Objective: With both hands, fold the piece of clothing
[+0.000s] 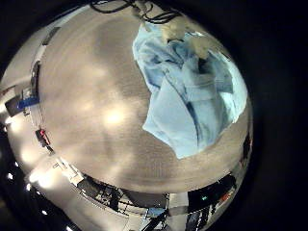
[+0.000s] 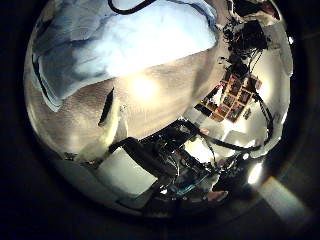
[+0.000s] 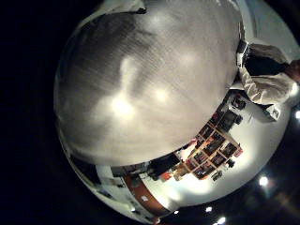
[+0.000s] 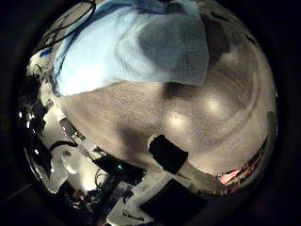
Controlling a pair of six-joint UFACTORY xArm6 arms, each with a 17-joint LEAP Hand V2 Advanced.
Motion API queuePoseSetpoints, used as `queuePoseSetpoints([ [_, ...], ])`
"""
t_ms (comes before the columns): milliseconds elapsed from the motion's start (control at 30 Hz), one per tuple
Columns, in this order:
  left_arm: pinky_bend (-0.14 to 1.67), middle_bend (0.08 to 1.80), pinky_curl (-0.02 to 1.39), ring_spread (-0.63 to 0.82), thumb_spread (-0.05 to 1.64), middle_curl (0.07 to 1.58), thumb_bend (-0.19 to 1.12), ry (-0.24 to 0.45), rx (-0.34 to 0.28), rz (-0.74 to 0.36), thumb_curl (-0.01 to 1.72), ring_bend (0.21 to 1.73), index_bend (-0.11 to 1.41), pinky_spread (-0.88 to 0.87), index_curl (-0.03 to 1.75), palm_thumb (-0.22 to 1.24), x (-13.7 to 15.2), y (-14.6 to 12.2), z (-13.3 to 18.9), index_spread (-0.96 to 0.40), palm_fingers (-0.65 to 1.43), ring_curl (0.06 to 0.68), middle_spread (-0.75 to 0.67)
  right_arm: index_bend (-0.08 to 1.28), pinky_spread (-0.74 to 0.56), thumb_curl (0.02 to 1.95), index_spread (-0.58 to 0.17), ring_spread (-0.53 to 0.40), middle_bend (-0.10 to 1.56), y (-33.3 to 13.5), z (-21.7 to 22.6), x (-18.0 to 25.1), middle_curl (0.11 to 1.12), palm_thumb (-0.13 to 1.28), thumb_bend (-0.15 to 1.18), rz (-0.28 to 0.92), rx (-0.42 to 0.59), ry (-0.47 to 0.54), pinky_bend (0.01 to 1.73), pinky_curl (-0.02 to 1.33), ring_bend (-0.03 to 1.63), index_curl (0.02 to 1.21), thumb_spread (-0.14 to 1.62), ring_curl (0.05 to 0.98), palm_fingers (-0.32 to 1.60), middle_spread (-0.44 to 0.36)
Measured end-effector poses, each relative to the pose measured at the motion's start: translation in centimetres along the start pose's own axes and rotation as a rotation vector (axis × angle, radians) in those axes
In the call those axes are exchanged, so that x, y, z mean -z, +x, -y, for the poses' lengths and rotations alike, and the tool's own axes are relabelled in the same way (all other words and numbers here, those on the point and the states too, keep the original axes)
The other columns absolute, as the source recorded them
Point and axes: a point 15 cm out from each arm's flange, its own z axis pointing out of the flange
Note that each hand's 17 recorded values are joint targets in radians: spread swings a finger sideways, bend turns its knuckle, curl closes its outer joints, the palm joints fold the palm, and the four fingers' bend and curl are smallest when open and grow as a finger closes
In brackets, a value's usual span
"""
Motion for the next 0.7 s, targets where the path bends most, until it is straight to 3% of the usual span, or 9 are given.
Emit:
queuePoseSetpoints([
  [167, 0.32, 0.18, 0.48, 0.26, 1.15, 0.37, -0.02, 0.009, 0.006, 0.002, 0.39, 0.68, 0.18, 0.30, 0.48, 0.58, 0.4, -0.4, -0.1, -0.03, 0.13, 0.262, 0.15, 0.19, 0.11, 0.36, -0.336, -0.159, 0.41, -0.7, 0.5, -0.5, 0.38, 0.50, -0.02, -0.007, 0.017, -0.012, 0.53, 0.23, 0.69, 0.37, 1.06, 0.297, 0.36, -0.135],
  [233, 0.32, 0.18, 0.47, 0.26, 1.15, 0.36, -0.02, 0.010, 0.007, 0.001, 0.39, 0.68, 0.18, 0.30, 0.47, 0.58, 0.4, -0.3, -0.2, -0.03, 0.13, 0.259, 0.15, 0.19, 0.04, 0.36, -0.347, -0.207, 0.45, -1.0, 0.6, -0.6, 0.40, 0.52, -0.02, -0.014, 0.026, -0.016, 0.54, 0.23, 0.76, 0.37, 1.05, 0.317, 0.51, -0.170],
  [400, 0.32, 0.18, 0.46, 0.26, 1.15, 0.35, -0.02, 0.009, 0.010, -0.003, 0.39, 0.67, 0.18, 0.30, 0.45, 0.58, 0.3, -0.5, -0.2, -0.03, 0.14, 0.253, 0.15, 0.19, -0.33, 0.38, -0.411, -0.316, 0.58, -1.7, 0.8, -0.6, 0.46, 0.59, -0.01, -0.023, 0.041, -0.019, 0.78, 0.25, 0.94, 0.36, 1.04, 0.366, 1.05, -0.260],
  [533, 0.32, 0.18, 0.45, 0.27, 1.15, 0.34, -0.02, 0.004, 0.014, -0.003, 0.39, 0.66, 0.18, 0.30, 0.44, 0.58, 0.1, -0.6, -0.1, -0.03, 0.15, 0.249, 0.15, 0.35, -0.46, 0.40, -0.449, -0.307, 0.74, -1.8, 0.8, -0.6, 0.54, 0.67, 0.00, -0.025, 0.044, -0.020, 0.88, 0.32, 1.00, 0.47, 1.03, 0.433, 1.27, -0.279],
  [600, 0.32, 0.18, 0.45, 0.27, 1.15, 0.34, -0.02, 0.003, 0.014, -0.006, 0.39, 0.67, 0.18, 0.30, 0.44, 0.58, 0.1, -0.6, -0.1, -0.03, 0.15, 0.249, 0.15, 0.54, -0.45, 0.43, -0.445, -0.287, 0.84, -1.7, 0.8, -0.6, 0.59, 0.74, 0.00, -0.027, 0.044, -0.020, 0.95, 0.36, 1.03, 0.55, 1.03, 0.462, 1.38, -0.265],
  [700, 0.31, 0.18, 0.44, 0.27, 1.15, 0.34, -0.02, -0.003, 0.017, -0.008, 0.39, 0.66, 0.18, 0.30, 0.43, 0.58, -0.2, -0.7, -0.1, -0.03, 0.15, 0.247, 0.14, 0.71, -0.41, 0.45, -0.422, -0.267, 0.96, -1.6, 0.7, -0.7, 0.64, 0.81, 0.01, -0.026, 0.043, -0.022, 1.06, 0.42, 1.11, 0.64, 1.03, 0.502, 1.37, -0.238],
])
